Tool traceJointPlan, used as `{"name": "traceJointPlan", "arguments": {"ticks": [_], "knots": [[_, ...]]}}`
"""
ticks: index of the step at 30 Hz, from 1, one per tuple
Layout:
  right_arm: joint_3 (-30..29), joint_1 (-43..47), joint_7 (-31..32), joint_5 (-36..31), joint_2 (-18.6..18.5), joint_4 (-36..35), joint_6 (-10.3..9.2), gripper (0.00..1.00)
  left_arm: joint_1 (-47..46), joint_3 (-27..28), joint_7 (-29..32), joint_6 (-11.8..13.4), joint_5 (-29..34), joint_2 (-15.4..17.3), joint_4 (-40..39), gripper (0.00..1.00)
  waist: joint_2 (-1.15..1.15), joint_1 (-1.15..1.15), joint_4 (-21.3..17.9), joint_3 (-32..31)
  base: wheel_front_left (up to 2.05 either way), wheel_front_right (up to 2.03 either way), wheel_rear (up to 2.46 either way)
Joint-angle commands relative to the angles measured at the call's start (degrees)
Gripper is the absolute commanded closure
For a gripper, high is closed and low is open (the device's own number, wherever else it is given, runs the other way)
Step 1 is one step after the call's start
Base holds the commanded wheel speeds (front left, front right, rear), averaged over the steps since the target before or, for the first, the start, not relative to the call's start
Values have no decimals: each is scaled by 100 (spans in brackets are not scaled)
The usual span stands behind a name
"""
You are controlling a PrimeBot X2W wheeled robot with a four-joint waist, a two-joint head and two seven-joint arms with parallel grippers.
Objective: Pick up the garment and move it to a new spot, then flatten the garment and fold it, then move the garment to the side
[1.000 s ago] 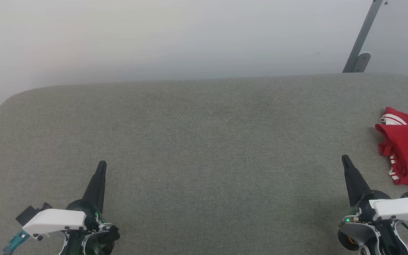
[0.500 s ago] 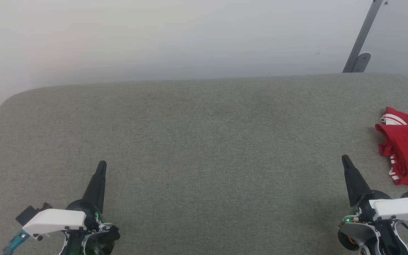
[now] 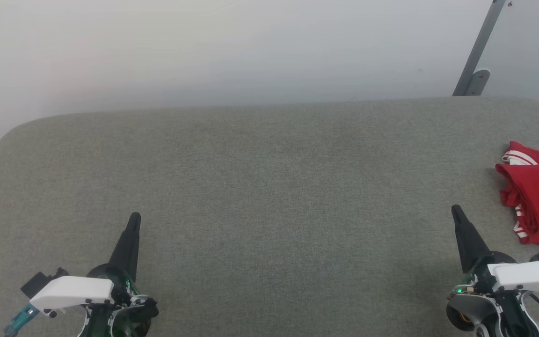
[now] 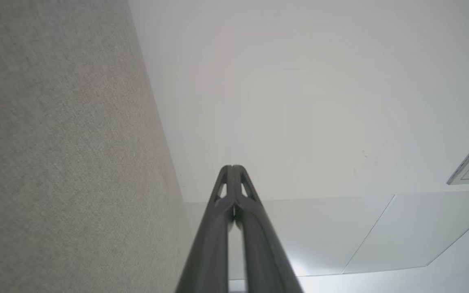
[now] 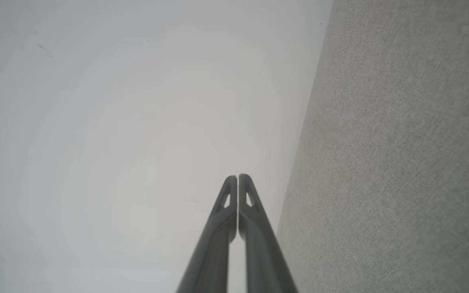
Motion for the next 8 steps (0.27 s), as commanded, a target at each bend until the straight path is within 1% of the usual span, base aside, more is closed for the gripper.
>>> {"name": "traceJointPlan", "arguments": {"ticks": [1,8], "knots": [[-4,-27,13,24,17,-19,0,100,-67,1,-1,-19,-20,-11,-7,100,0,0,0,0,0,0,0],[-6,-27,13,24,17,-19,0,100,-67,1,-1,-18,-20,-11,-7,100,0,0,0,0,0,0,0]]}}
